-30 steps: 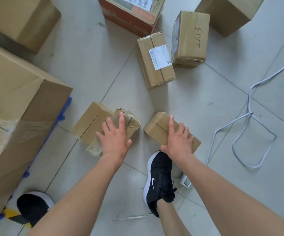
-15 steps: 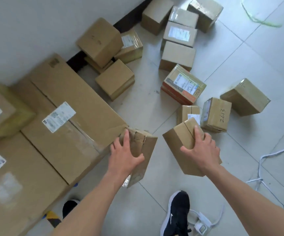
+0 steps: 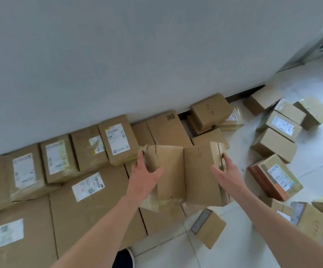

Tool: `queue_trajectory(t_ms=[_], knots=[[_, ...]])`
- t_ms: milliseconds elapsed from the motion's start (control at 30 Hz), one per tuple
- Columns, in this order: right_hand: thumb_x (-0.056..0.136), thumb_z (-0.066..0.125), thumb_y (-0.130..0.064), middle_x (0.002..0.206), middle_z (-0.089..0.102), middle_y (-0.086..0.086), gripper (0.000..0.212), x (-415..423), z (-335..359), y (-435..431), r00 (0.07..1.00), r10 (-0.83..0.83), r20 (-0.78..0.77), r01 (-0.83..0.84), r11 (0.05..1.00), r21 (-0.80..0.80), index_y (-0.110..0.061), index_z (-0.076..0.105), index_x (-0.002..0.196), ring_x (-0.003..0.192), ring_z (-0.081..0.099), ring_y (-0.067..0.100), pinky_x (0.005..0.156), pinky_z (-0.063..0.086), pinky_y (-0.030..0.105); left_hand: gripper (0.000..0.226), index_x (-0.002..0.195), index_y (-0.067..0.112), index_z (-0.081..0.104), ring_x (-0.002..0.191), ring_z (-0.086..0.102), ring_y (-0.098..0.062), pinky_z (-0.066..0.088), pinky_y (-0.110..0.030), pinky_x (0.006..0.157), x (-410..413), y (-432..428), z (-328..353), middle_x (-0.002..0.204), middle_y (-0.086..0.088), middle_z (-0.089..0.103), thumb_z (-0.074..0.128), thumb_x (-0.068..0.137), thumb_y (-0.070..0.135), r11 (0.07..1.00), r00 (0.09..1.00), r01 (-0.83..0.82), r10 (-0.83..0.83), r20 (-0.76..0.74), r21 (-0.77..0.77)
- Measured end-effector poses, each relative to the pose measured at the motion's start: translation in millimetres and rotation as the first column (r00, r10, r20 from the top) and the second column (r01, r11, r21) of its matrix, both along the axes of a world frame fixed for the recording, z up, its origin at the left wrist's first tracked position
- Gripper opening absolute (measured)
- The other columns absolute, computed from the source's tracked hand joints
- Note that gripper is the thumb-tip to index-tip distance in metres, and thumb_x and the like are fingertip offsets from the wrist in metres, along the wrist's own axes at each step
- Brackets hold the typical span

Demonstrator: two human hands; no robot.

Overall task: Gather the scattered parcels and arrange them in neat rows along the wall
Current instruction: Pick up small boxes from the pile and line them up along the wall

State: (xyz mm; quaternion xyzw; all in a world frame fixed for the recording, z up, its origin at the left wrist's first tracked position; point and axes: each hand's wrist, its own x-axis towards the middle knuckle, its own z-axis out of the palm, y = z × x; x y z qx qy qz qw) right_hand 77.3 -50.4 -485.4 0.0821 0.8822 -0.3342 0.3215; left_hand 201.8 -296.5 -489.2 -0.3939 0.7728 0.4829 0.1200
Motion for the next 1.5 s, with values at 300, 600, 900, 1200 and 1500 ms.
queue_trajectory(t_ms=[300,600,900,1200,1500], knots=[[0.071,0.047,-0.058,0.112,0.062,-0.019,0.080,-124,-24,-77,0.998,0.042,0.039,-0.035,0.982,-0.184,-0.048,0.027,0.148,0.098,0.062,0.010,0.076,0.052,0.032,0.080,0.153,0.033,0.024,0.106,0.061,-0.010,0.054,-0.030,0.086,-96,-73,-25,0.129,0.005,0.060,0.056,0.081,0.050,0.978,0.963,-0.194,0.205,-0.177,0.079],[0.084,0.039,-0.052,0.089,0.062,-0.001,0.036,-209,-99,-92,0.989,0.029,0.146,-0.003,0.985,-0.174,-0.027,0.062,0.095,0.081,0.057,0.016,0.065,0.043,0.033,0.062,0.153,0.025,0.024,0.068,0.057,-0.007,0.049,-0.028,0.063,-157,-57,-87,0.087,0.006,0.060,0.048,0.095,0.026,0.911,0.895,-0.412,0.408,-0.182,0.020],[0.100,0.034,-0.049,0.114,0.060,-0.014,0.041,-210,-157,-135,0.979,0.164,0.123,-0.120,0.945,-0.306,-0.043,0.049,0.138,0.099,0.056,0.006,0.083,0.044,0.034,0.069,0.153,0.027,0.025,0.149,0.006,-0.030,0.004,-0.054,0.120,-159,-47,-128,0.159,-0.012,0.020,0.045,0.095,0.058,0.765,0.981,0.176,-0.085,0.175,-0.619],[0.102,0.028,-0.054,0.147,0.046,0.000,0.056,-221,-164,-168,0.972,0.227,0.058,-0.204,0.943,-0.264,-0.030,0.027,0.153,0.132,0.045,0.025,0.112,0.035,0.049,0.068,0.156,0.035,0.003,0.150,-0.011,-0.032,-0.002,-0.073,0.110,-169,-51,-136,0.164,-0.006,-0.008,0.022,0.097,0.064,0.803,0.947,0.206,-0.020,0.320,-0.559],[0.101,0.028,-0.056,0.151,0.042,0.000,0.061,-215,-170,-180,0.961,0.271,0.048,-0.248,0.928,-0.279,-0.028,0.020,0.155,0.136,0.041,0.025,0.113,0.033,0.048,0.063,0.156,0.034,0.005,0.150,-0.009,-0.033,-0.003,-0.070,0.110,-158,-61,-142,0.165,-0.007,-0.006,0.022,0.101,0.058,0.792,0.956,0.180,0.000,0.295,-0.584]])
